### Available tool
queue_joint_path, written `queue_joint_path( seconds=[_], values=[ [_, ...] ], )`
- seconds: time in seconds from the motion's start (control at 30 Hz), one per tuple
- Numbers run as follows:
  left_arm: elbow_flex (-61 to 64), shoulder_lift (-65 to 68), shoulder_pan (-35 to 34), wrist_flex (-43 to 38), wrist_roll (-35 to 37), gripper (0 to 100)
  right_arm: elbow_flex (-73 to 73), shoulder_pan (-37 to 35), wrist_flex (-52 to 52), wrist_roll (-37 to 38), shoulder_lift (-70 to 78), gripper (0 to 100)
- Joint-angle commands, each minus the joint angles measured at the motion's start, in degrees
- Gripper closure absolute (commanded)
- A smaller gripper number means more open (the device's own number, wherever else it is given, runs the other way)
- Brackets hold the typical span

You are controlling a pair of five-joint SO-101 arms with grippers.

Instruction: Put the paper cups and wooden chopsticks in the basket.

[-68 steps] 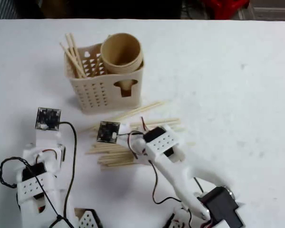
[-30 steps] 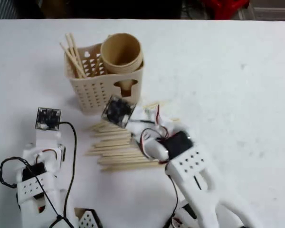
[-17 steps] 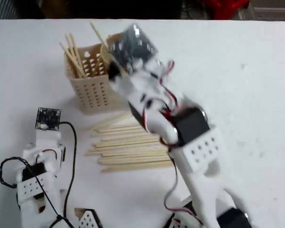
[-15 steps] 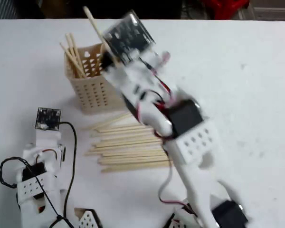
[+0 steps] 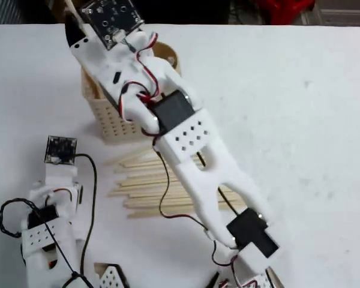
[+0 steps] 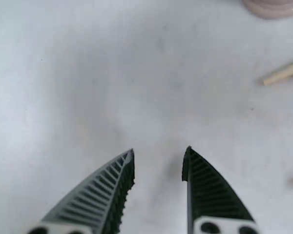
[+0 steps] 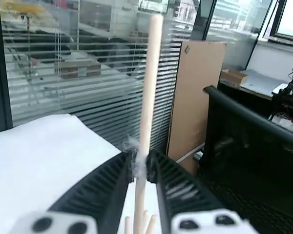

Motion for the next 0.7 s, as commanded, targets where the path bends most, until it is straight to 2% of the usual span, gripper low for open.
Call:
queue_joint_path(
  seconds=[0.0,0.1,0.3,0.47,0.53,0.67],
  values=[
    [-0.3,-1.1,-0.4,-1.0,0.5,83,-3.2,-1.2,-1.4,-0.6,-0.5,97.7],
    [-0.3,-1.1,-0.4,-1.0,0.5,83,-3.2,-1.3,-1.4,-0.6,-0.5,97.2],
    [-0.3,-1.1,-0.4,-1.0,0.5,83,-3.3,-1.3,3.2,-0.6,-0.6,84.4],
    [-0.3,-1.1,-0.4,-1.0,0.5,83,-3.5,-1.1,8.0,-0.3,-0.7,84.0],
    [-0.3,-1.1,-0.4,-1.0,0.5,83,-3.3,-1.1,13.9,-0.4,-2.5,84.0],
    [-0.3,-1.1,-0.4,-1.0,0.5,83,-3.2,-1.0,36.8,-0.4,-8.0,83.8]
  ],
)
